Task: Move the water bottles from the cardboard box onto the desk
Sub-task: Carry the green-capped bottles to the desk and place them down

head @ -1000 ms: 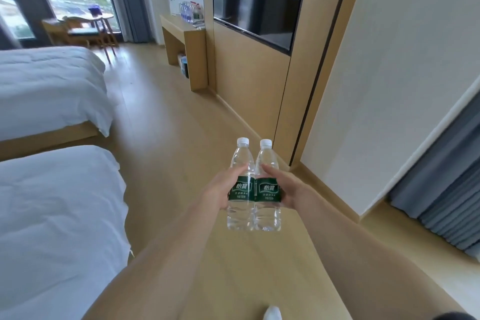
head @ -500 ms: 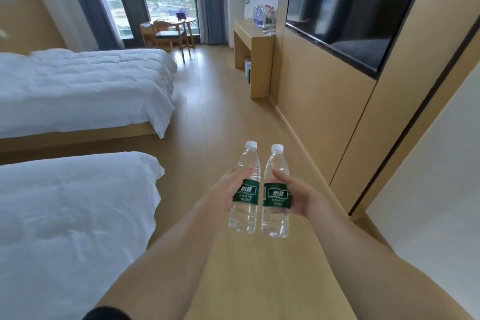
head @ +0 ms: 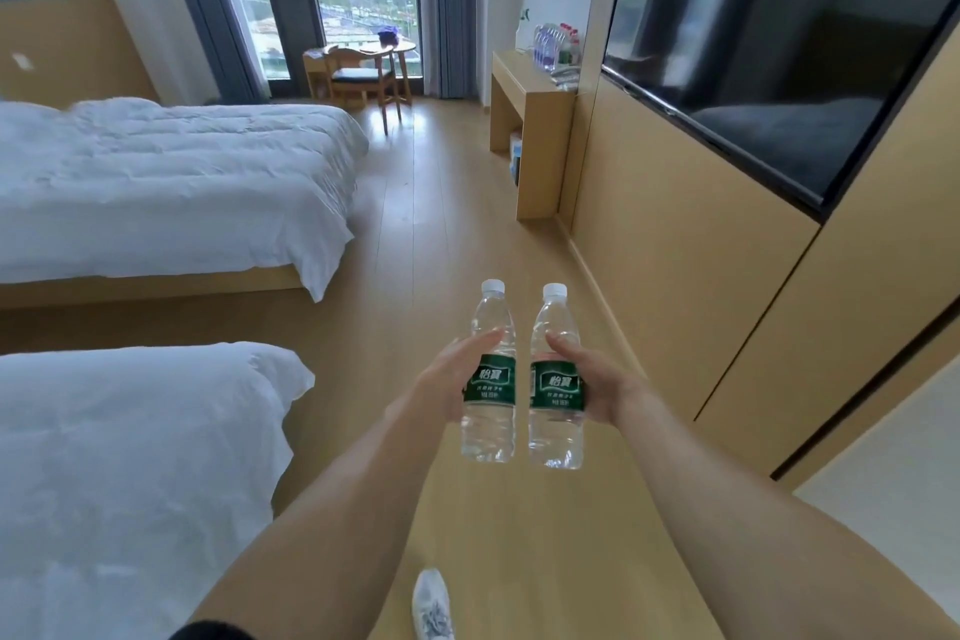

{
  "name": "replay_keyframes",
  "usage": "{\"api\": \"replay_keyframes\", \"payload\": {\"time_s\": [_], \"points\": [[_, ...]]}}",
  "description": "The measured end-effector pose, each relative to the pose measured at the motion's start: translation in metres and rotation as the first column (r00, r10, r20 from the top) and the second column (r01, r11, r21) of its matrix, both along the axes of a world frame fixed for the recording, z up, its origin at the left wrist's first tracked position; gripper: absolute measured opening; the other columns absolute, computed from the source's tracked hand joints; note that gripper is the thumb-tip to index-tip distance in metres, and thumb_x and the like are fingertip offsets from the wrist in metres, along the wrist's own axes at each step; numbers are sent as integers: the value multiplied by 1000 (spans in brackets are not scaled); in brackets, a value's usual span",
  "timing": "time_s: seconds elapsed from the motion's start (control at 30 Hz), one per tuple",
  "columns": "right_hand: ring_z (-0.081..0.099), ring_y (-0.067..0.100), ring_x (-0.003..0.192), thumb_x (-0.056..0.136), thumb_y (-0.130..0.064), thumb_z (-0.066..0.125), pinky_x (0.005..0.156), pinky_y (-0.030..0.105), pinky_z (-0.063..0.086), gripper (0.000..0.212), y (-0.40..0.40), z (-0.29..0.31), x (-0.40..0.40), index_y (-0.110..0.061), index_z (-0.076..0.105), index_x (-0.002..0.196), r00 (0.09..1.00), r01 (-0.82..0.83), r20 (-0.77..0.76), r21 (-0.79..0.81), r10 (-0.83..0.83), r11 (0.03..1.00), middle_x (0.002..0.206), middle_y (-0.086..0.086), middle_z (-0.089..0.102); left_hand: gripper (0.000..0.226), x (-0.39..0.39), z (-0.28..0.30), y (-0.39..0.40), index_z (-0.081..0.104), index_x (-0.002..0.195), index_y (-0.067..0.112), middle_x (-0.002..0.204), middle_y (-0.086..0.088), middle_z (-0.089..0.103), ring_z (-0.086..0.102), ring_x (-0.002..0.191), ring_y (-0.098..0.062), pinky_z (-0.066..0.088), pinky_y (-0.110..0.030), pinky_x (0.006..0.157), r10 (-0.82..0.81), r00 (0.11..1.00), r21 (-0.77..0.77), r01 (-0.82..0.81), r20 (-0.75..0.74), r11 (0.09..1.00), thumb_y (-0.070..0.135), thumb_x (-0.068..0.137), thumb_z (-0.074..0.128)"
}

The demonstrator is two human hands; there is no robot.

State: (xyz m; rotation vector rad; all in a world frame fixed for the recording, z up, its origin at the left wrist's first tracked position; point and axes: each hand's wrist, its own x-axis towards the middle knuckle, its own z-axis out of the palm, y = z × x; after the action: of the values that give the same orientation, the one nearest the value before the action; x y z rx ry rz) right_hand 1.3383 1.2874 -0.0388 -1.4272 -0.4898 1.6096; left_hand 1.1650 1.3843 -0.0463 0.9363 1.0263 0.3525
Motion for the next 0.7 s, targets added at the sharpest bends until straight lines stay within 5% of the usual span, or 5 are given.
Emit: {"api": "replay_keyframes", "payload": {"time_s": [0.2,0.33,0.43,0.57,0.7], "points": [[68,35,100,98,-45,59,74,44,59,61,104,-1,46,-1,51,141,999,50,-1,22,-50,999,133,27,62,53,53,-1,101,55,120,18,92,-11,75,74,61,-24,57,-42,52,23,999,41,-21,-42,999,45,82,80],[63,41,114,98,-44,60,95,56,53,61,187,-1,74,-3,50,141,998,62,7,-2,-62,998,135,27,61,52,87,4,180,54,120,20,100,-12,73,75,61,-23,58,-43,53,-4,999,20,5,-40,1000,42,82,81],[61,44,119,97,-45,60,91,55,54,63,250,4,93,-3,49,143,997,69,18,-12,-68,998,136,28,59,53,108,11,243,53,122,18,103,-13,72,74,60,-22,58,-42,50,-16,999,29,17,-36,999,41,83,80],[64,37,103,96,-46,60,71,43,57,65,323,11,113,-1,49,142,996,82,22,2,-82,997,135,28,59,55,131,17,320,53,126,18,114,-17,73,75,90,-31,62,-53,72,-31,999,37,32,-18,999,42,84,80],[67,35,96,97,-46,59,70,43,57,64,385,13,133,-1,50,141,997,77,8,-5,-77,997,133,28,61,60,149,17,379,52,129,16,117,-20,71,73,88,-33,62,-52,72,-29,999,25,29,25,999,40,82,82]]}}
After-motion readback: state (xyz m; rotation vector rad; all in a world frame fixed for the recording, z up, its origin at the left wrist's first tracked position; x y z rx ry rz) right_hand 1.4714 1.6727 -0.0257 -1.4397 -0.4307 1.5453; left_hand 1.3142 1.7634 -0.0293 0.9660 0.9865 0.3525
